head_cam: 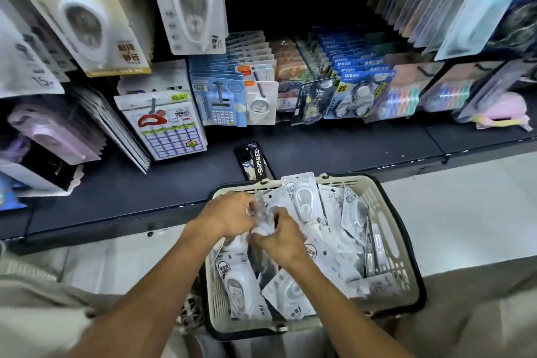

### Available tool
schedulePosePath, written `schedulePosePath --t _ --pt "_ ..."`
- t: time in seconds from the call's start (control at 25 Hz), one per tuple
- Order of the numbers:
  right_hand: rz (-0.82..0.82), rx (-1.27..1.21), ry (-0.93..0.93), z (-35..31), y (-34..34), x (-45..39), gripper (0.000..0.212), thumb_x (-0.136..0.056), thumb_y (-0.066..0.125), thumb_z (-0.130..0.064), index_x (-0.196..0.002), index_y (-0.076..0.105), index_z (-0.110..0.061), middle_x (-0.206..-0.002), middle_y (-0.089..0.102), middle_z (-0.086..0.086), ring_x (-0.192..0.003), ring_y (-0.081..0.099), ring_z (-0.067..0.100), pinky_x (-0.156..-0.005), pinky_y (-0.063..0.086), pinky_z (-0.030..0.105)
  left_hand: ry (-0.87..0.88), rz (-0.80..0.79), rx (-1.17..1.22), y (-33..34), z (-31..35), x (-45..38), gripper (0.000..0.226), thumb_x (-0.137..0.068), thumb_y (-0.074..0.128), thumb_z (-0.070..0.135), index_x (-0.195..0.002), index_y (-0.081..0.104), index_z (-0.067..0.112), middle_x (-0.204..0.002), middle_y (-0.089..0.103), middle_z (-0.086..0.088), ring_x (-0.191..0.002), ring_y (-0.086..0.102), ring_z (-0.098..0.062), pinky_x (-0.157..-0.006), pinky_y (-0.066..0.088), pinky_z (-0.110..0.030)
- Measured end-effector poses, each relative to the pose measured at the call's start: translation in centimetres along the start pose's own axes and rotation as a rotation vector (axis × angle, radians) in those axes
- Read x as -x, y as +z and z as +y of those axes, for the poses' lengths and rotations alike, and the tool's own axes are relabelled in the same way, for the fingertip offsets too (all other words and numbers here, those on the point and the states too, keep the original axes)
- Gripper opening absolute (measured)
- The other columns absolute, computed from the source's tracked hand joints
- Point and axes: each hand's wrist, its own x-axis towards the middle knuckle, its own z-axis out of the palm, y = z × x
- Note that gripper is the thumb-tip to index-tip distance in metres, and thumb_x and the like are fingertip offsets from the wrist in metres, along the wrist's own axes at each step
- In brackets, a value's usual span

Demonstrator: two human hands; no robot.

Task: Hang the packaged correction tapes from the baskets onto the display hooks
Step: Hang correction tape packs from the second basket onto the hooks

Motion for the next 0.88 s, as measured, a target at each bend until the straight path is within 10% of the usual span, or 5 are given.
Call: schedulePosePath --t 0.16,0.32,0.48,0.64,0.88 --pt "0.048 -0.242 0.040 -0.7 -1.0 0.3 0.044 -0.080 0.081 -0.016 -0.115 0.054 -0.024 -0.098 0.072 -0.004 -0.088 0.072 0.021 -0.079 0.060 0.035 -0.099 0.202 0.163 0.0 -0.4 -0.5 0.033 -0.090 0.069 0.037 -0.120 0.060 0.031 -0.112 0.069 0.006 -0.108 0.065 -0.024 -0.091 0.051 -0.034" --pt "-0.047 -0.749 -0.109 -2.1 -6.0 0.5 0.041 -0.086 0.079 -0.033 -0.122 0.070 -0.017 -0.111 0.078 0.003 -0.104 0.074 0.023 -0.083 0.058 0.031 -0.023 0.025 1.204 0.4 0.5 -0.2 0.059 -0.070 0.089 0.033 -0.121 0.062 0.021 -0.110 0.077 -0.004 -0.096 0.075 -0.020 -0.075 0.057 -0.027" --pt "-0.167 -0.373 -0.089 -3.2 -8.1 1.8 0.065 -0.089 0.034 -0.081 -0.111 0.073 -0.034 -0.104 0.078 -0.005 -0.099 0.073 0.018 -0.089 0.058 0.039 0.135 -0.112 1.385 0.1 1.2 0.0 0.035 -0.065 0.089 0.015 -0.098 0.080 0.019 -0.109 0.078 -0.012 -0.092 0.077 -0.025 -0.072 0.062 -0.032" --pt "-0.189 0.457 0.195 1.9 -11.0 4.0 0.087 -0.083 0.064 -0.070 -0.149 0.038 -0.021 -0.148 0.053 0.003 -0.132 0.053 0.028 -0.110 0.042 0.044 -0.005 0.067 1.332 0.2 0.5 -0.5 0.031 -0.072 0.089 0.015 -0.099 0.076 0.018 -0.100 0.081 -0.006 -0.088 0.078 -0.023 -0.069 0.063 -0.031" --pt "0.061 0.636 0.087 4.0 -6.7 5.3 0.069 -0.076 0.079 -0.054 -0.121 0.043 -0.016 -0.107 0.066 0.001 -0.106 0.067 0.026 -0.085 0.052 0.036 -0.121 0.227 1.196 0.2 -0.3 -0.7 0.032 -0.071 0.091 0.014 -0.097 0.073 0.018 -0.094 0.081 -0.001 -0.081 0.078 -0.017 -0.070 0.062 -0.030"
